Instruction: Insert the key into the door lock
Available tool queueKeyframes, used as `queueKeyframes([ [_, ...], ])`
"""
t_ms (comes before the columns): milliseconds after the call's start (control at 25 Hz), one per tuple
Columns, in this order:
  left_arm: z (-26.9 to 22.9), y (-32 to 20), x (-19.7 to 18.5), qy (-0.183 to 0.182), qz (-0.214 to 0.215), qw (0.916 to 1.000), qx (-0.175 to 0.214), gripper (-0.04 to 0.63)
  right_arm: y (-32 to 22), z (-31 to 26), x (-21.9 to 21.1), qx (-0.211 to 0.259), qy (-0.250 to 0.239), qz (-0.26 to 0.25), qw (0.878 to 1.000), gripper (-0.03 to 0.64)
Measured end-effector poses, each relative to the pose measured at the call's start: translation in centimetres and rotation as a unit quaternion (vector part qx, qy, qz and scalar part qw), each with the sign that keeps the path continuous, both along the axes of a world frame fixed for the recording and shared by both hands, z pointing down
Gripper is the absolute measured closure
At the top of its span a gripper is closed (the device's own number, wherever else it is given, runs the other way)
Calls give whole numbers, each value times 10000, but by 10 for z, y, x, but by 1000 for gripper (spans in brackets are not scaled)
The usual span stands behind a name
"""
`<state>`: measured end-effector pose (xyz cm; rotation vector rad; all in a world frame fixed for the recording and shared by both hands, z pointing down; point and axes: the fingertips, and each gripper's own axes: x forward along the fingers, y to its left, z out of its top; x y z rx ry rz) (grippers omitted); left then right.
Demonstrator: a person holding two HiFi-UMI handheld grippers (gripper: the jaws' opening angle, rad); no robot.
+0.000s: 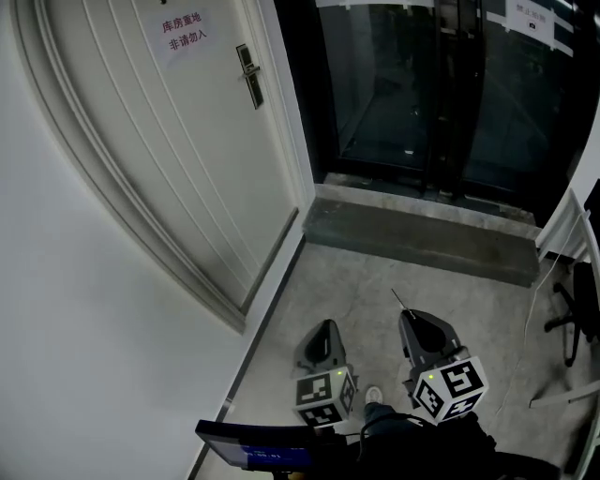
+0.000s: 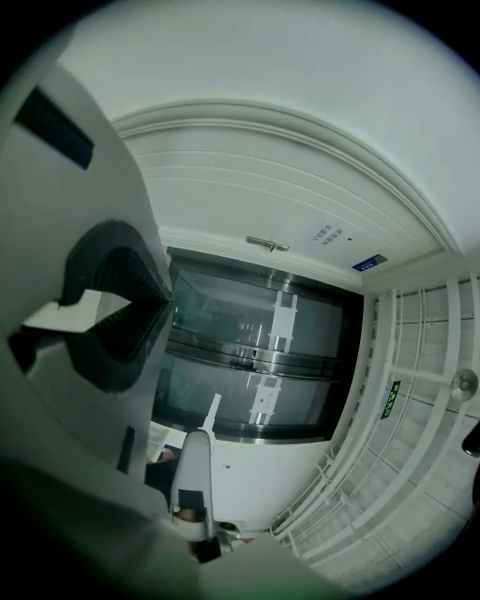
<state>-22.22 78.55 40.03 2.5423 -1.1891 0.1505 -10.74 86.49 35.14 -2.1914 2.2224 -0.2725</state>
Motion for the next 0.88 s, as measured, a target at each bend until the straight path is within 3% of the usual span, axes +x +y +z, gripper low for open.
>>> queueKeyframes([
  [240, -14, -90, 66, 91, -145, 9998, 73, 595, -93, -14, 66, 101, 153, -194, 9996, 604],
  [440, -7, -135, 90, 25, -281, 9996, 47, 595, -139, -7, 95, 41, 0, -303, 9995, 604],
  [880, 10, -253, 141, -102, -126, 9999, 1, 595, -258, 8, 140, 92, -71, -272, 9996, 604],
])
